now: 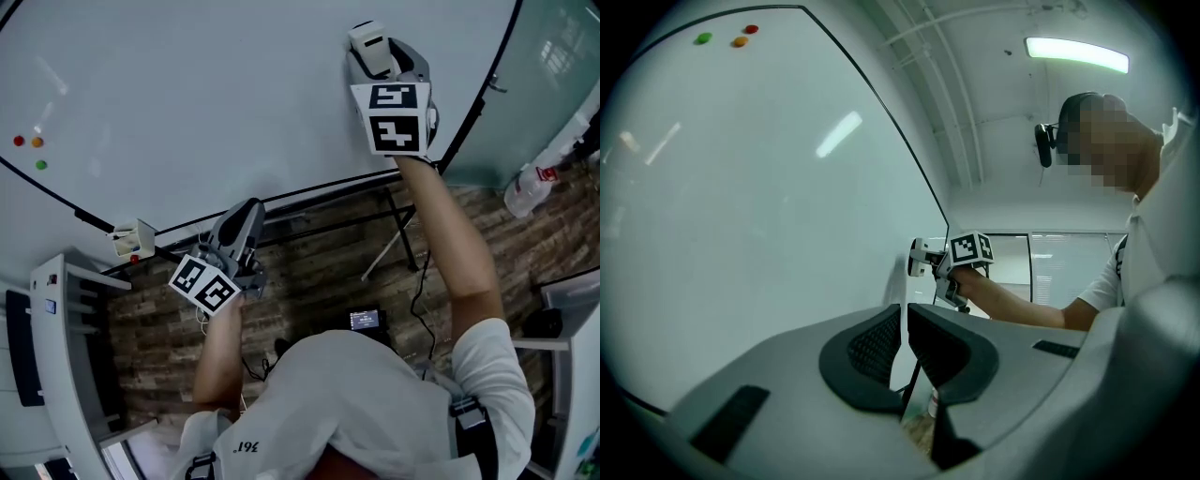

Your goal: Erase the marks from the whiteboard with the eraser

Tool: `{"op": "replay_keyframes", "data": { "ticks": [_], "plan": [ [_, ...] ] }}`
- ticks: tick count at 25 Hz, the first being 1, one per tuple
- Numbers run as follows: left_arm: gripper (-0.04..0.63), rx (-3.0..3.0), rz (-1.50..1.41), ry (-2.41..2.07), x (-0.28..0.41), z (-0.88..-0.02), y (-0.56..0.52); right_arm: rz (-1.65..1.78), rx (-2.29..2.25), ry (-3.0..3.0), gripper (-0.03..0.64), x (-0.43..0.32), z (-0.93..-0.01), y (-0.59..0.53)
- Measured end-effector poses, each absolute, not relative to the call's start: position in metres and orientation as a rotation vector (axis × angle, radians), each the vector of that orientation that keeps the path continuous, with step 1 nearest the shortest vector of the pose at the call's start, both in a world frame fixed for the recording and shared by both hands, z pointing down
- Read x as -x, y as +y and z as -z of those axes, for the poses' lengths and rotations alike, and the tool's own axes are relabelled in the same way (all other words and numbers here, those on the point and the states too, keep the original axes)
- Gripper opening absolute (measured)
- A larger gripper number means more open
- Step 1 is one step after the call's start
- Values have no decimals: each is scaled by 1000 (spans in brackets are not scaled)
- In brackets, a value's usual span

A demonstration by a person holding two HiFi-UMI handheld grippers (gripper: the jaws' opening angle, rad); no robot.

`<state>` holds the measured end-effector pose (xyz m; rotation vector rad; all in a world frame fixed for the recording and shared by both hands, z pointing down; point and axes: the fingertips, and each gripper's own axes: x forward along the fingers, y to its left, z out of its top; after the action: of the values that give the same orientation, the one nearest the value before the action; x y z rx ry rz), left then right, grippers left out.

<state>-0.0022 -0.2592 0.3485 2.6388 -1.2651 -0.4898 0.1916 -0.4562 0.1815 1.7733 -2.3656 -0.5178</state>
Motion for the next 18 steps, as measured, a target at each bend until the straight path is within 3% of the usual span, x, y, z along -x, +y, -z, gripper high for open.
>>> {"op": "replay_keyframes", "data": {
  "ticks": [18],
  "plan": [
    [18,-2651,472,-1229,54,-345,-186,400,-1698,-2506,272,-150,-217,-352]
  ]
}}
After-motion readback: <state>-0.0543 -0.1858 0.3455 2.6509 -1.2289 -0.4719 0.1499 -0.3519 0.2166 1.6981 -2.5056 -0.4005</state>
